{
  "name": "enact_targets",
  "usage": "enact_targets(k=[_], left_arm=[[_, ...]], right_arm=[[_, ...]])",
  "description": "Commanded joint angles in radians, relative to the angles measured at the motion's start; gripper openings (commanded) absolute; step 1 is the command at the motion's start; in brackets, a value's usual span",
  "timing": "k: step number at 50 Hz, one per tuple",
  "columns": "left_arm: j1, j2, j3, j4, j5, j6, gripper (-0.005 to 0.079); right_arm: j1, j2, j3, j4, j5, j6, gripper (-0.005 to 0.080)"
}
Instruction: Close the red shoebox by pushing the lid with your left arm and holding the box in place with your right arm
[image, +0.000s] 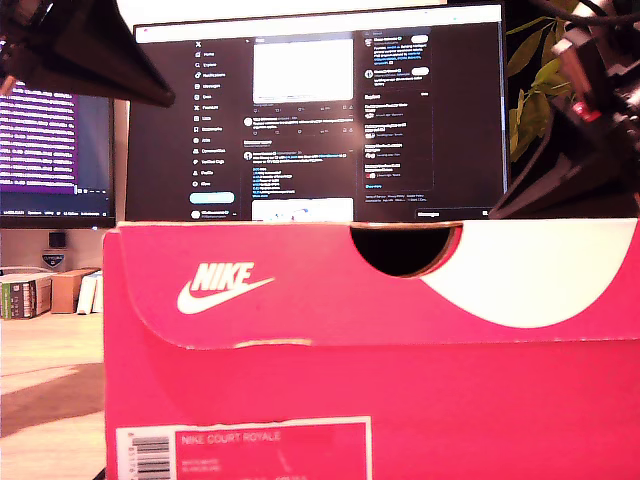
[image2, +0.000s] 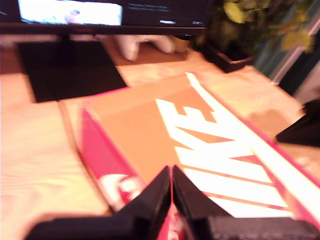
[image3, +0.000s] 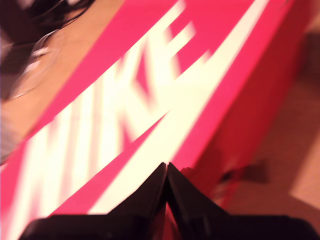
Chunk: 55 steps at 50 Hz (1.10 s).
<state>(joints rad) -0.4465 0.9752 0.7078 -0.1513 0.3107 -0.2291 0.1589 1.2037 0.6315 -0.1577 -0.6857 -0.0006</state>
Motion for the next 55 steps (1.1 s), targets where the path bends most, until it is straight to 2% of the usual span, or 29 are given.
enact_targets(k=[1, 11, 20, 38, 55], left_arm=[[0.026, -0.032, -0.011, 0.003, -0.010, 0.027, -0.0018], [0.123, -0.098, -0.015, -0.064, -0.006, 0.098, -0.0018], [0.231, -0.177, -0.047, -0.080, 0.027, 0.133, -0.0018], [0.414, -0.376, -0.183, -0.082, 0.115, 0.132, -0.0018], [0.502, -0.531, -0.231, -0.119, 0.144, 0.130, -0.0018]], right_arm=[[0.002, -0.044, -0.021, 0.018, 0.042, 0.000, -0.0012], [-0.015, -0.150, -0.021, 0.040, 0.214, -0.035, -0.0012], [-0.065, -0.243, -0.023, 0.041, 0.300, -0.054, -0.0012], [-0.179, -0.411, -0.054, 0.010, 0.346, -0.056, -0.0012], [-0.203, -0.674, -0.171, 0.012, 0.425, -0.013, -0.0012]])
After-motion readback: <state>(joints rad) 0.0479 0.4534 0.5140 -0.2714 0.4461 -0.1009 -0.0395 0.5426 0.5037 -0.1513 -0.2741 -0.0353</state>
